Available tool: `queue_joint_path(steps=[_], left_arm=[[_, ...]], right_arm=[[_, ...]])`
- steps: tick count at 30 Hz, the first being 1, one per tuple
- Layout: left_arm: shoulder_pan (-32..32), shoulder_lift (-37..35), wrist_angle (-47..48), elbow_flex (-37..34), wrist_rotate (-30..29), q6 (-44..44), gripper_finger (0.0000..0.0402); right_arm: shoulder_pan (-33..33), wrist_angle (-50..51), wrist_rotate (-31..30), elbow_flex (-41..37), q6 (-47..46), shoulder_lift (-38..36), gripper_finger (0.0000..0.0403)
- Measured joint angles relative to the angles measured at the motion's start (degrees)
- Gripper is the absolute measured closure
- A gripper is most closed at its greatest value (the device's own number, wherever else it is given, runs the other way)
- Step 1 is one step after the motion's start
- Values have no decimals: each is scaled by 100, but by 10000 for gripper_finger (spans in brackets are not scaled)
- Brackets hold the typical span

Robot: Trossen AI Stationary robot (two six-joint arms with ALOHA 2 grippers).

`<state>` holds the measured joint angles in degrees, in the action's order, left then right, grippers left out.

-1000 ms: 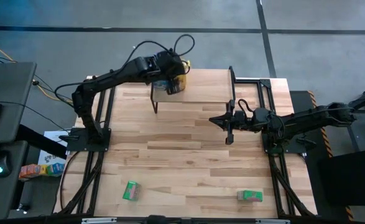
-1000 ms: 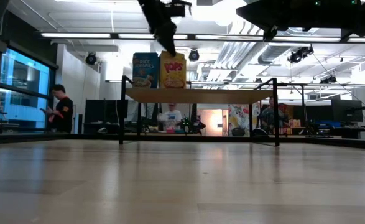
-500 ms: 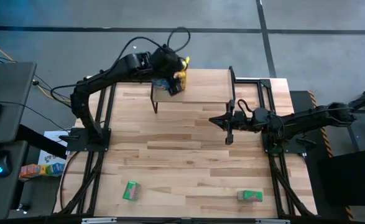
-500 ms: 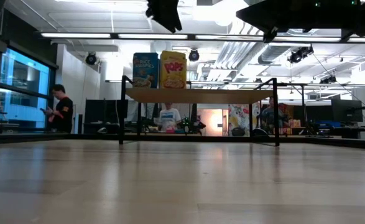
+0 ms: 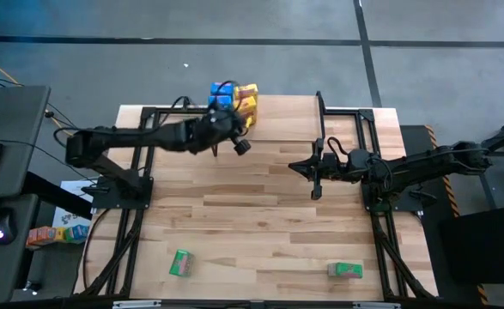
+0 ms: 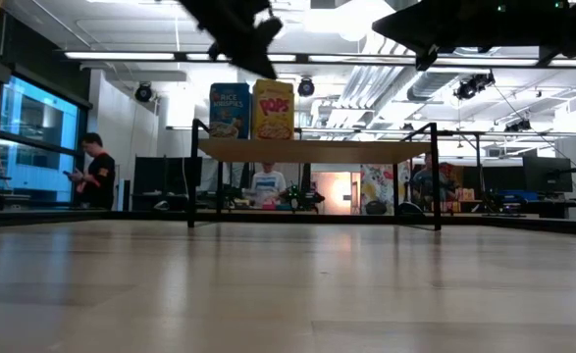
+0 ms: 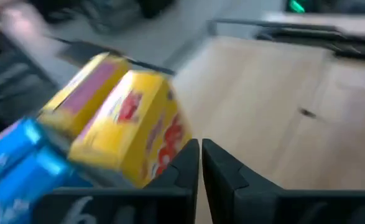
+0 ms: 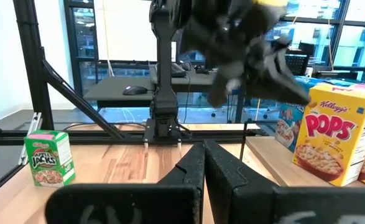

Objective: Stack cereal on shelf
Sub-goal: Put the yellow cereal box on the shelf aligned with the other yellow cereal box

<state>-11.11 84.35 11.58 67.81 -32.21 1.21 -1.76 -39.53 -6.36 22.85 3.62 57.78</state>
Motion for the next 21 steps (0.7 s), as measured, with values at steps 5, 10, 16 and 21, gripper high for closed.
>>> queue_joint_path(steps=[5,10,16,21], left_arm=[[102,-15,-1651,-1220,-649,-64,400],[253,233,-2102,-1476,-811,-208,401],[222,428,-2386,-1475,-995,-227,401],[96,421,-2389,-1476,-1055,-357,401]], right_arm=[[0,-13,-92,0,30,0,402],[0,-11,-113,0,28,0,402],[0,-12,-113,0,-17,0,402],[0,-13,-115,0,-30,0,402]])
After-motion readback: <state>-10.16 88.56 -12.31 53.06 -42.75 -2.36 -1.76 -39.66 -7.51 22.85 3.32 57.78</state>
